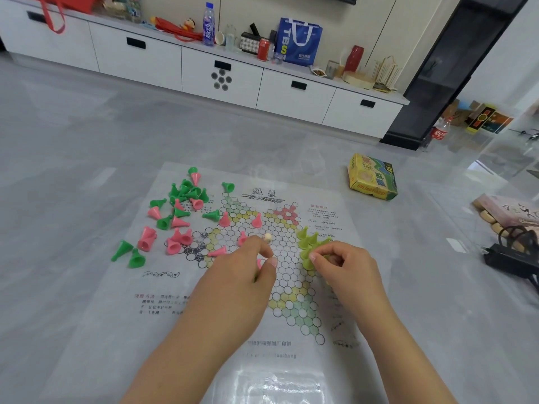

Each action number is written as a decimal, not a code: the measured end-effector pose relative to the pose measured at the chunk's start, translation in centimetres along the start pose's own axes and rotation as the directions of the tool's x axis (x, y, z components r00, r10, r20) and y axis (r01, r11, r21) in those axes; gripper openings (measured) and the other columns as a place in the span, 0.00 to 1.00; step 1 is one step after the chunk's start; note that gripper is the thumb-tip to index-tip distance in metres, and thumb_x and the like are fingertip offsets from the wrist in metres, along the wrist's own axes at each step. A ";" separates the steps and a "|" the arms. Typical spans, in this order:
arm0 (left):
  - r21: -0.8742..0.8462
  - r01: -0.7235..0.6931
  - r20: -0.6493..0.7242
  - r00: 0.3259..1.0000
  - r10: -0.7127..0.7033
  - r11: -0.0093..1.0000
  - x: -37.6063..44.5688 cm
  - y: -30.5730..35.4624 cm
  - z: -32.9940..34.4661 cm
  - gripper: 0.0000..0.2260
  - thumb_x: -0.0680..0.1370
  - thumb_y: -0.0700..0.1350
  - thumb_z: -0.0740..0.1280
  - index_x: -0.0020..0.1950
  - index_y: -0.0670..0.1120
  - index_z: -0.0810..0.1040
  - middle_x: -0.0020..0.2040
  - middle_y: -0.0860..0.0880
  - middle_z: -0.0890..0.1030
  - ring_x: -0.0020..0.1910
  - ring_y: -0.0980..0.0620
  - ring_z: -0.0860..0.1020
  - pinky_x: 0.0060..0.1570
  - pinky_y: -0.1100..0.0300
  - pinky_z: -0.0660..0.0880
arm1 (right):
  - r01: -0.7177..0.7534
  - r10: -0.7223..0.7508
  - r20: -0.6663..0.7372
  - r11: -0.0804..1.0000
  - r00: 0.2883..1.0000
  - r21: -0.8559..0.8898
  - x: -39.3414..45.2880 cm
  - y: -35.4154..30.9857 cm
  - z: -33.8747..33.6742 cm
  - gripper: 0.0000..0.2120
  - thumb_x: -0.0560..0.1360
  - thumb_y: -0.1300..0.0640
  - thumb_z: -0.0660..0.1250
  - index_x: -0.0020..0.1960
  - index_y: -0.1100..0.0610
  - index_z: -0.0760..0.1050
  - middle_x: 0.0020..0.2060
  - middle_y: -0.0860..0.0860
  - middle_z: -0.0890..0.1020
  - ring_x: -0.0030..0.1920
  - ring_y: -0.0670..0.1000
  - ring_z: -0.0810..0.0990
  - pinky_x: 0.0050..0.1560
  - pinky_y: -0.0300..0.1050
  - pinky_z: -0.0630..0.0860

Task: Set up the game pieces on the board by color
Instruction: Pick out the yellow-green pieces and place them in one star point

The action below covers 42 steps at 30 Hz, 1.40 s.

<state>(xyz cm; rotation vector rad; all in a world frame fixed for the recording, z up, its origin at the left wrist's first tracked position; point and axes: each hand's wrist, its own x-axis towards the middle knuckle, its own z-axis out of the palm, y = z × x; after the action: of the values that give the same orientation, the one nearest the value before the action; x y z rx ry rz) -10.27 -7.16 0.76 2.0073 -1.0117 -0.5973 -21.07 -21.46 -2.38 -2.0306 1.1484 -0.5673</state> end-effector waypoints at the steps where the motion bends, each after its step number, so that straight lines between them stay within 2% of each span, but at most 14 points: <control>1: 0.001 0.000 0.000 1.000 0.000 1.000 0.0 0.0 0.0 0.04 0.79 0.52 0.55 0.50 0.56 0.68 0.32 0.51 0.74 0.34 0.51 0.76 0.41 0.52 0.76 | 0.003 -0.003 0.003 1.000 1.000 0.003 0.0 0.0 0.0 0.05 0.72 0.56 0.69 0.37 0.51 0.80 0.21 0.44 0.67 0.27 0.46 0.65 0.33 0.41 0.67; 8: 0.001 -0.007 0.007 1.000 0.007 1.000 0.0 0.0 0.0 0.04 0.79 0.51 0.55 0.51 0.55 0.68 0.30 0.51 0.72 0.32 0.52 0.74 0.40 0.53 0.75 | -0.002 0.002 0.003 1.000 1.000 0.019 -0.1 0.1 0.0 0.06 0.72 0.56 0.69 0.37 0.51 0.81 0.21 0.44 0.67 0.28 0.46 0.66 0.33 0.41 0.67; 18: 0.005 -0.008 0.007 1.000 0.008 1.000 0.0 0.0 0.0 0.04 0.79 0.51 0.55 0.51 0.56 0.68 0.29 0.51 0.71 0.30 0.54 0.72 0.39 0.53 0.75 | -0.001 0.001 -0.012 1.000 1.000 -0.029 -0.1 0.1 -0.1 0.06 0.72 0.56 0.68 0.37 0.49 0.80 0.25 0.46 0.74 0.30 0.46 0.70 0.37 0.44 0.72; 25: 0.017 -0.016 0.007 1.000 0.015 1.000 0.1 0.1 0.0 0.05 0.79 0.51 0.54 0.52 0.56 0.68 0.30 0.51 0.71 0.30 0.54 0.72 0.39 0.55 0.74 | -0.003 0.003 -0.008 1.000 1.000 -0.031 -0.2 0.0 -0.2 0.07 0.72 0.56 0.68 0.36 0.49 0.79 0.25 0.48 0.73 0.29 0.47 0.70 0.37 0.43 0.72; 29: 0.004 -0.021 -0.017 1.000 0.021 1.000 -0.1 0.1 -0.1 0.05 0.79 0.52 0.55 0.52 0.56 0.68 0.32 0.52 0.74 0.34 0.52 0.76 0.41 0.55 0.75 | 0.000 0.000 -0.005 0.999 1.000 -0.039 -0.3 -0.1 -0.2 0.07 0.73 0.55 0.68 0.37 0.48 0.79 0.30 0.54 0.79 0.31 0.47 0.72 0.37 0.44 0.73; 32: 0.007 -0.027 -0.050 0.998 0.027 1.000 0.0 0.0 0.0 0.05 0.79 0.49 0.57 0.53 0.55 0.67 0.34 0.54 0.70 0.32 0.57 0.73 0.36 0.60 0.71 | 0.012 -0.012 -0.007 0.999 1.000 -0.038 -0.4 -0.2 -0.4 0.06 0.73 0.53 0.67 0.38 0.48 0.80 0.32 0.52 0.81 0.32 0.48 0.75 0.39 0.46 0.76; 34: 0.039 -0.030 -0.065 0.997 0.032 0.999 0.0 0.0 0.1 0.05 0.78 0.46 0.58 0.52 0.54 0.66 0.36 0.57 0.68 0.33 0.60 0.69 0.34 0.63 0.67 | 0.025 -0.026 -0.023 1.000 0.999 -0.014 -0.5 -0.4 -0.6 0.06 0.74 0.53 0.67 0.39 0.47 0.80 0.30 0.48 0.80 0.32 0.46 0.75 0.38 0.44 0.75; 38: 0.024 -0.028 -0.054 0.998 0.030 0.999 -0.2 0.2 0.0 0.04 0.78 0.43 0.58 0.48 0.52 0.65 0.37 0.57 0.67 0.32 0.56 0.69 0.35 0.61 0.67 | 0.040 -0.040 -0.057 0.999 0.998 0.011 -1.0 -0.5 -1.9 0.08 0.74 0.54 0.66 0.37 0.47 0.79 0.29 0.45 0.79 0.31 0.41 0.74 0.36 0.37 0.71; 42: -0.029 -0.017 -0.047 0.999 0.016 0.999 -0.3 0.3 -0.2 0.05 0.77 0.41 0.56 0.45 0.52 0.64 0.35 0.53 0.68 0.31 0.54 0.68 0.34 0.59 0.66 | 0.032 -0.035 -0.029 0.995 0.999 -0.099 -1.8 0.4 -3.3 0.07 0.73 0.57 0.66 0.37 0.50 0.77 0.27 0.46 0.75 0.27 0.43 0.70 0.30 0.36 0.66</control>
<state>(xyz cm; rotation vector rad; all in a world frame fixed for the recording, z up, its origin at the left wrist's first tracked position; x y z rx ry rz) -10.43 -6.95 1.08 1.9768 -0.9854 -0.5510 -24.43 -21.32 -0.59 -2.1357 1.1833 -0.5708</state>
